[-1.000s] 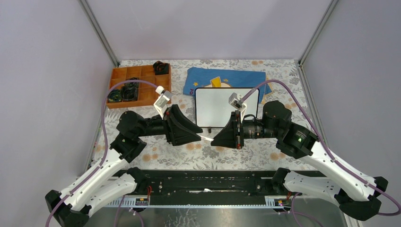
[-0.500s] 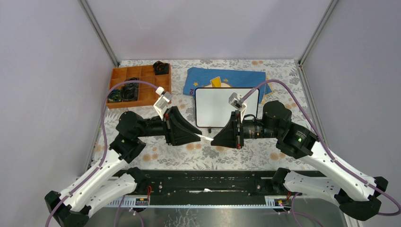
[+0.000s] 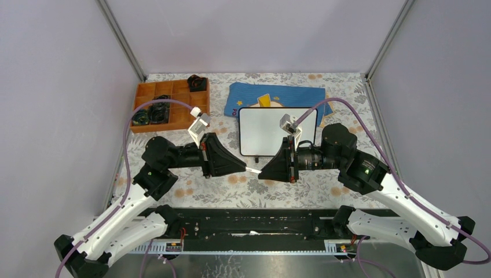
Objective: Write a sentence on the whiteboard
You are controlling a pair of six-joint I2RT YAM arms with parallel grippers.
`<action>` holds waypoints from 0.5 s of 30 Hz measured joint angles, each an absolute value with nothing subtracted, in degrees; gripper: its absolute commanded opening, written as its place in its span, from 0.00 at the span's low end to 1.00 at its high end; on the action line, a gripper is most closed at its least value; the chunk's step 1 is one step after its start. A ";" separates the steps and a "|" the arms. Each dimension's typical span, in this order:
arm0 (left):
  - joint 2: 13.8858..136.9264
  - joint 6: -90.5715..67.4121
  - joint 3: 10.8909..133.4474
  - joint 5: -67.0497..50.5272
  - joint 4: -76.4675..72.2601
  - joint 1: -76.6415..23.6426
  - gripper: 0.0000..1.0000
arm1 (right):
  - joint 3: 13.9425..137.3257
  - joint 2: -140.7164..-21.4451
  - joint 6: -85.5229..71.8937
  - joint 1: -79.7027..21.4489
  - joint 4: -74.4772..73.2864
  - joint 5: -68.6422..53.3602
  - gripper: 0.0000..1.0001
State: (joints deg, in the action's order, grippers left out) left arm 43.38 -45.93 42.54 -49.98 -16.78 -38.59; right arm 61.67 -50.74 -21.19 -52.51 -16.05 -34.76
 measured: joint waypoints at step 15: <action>42.83 -46.35 42.52 -48.47 -16.88 -38.59 0.38 | 62.24 -51.00 -21.17 -52.51 -16.03 -35.22 0.00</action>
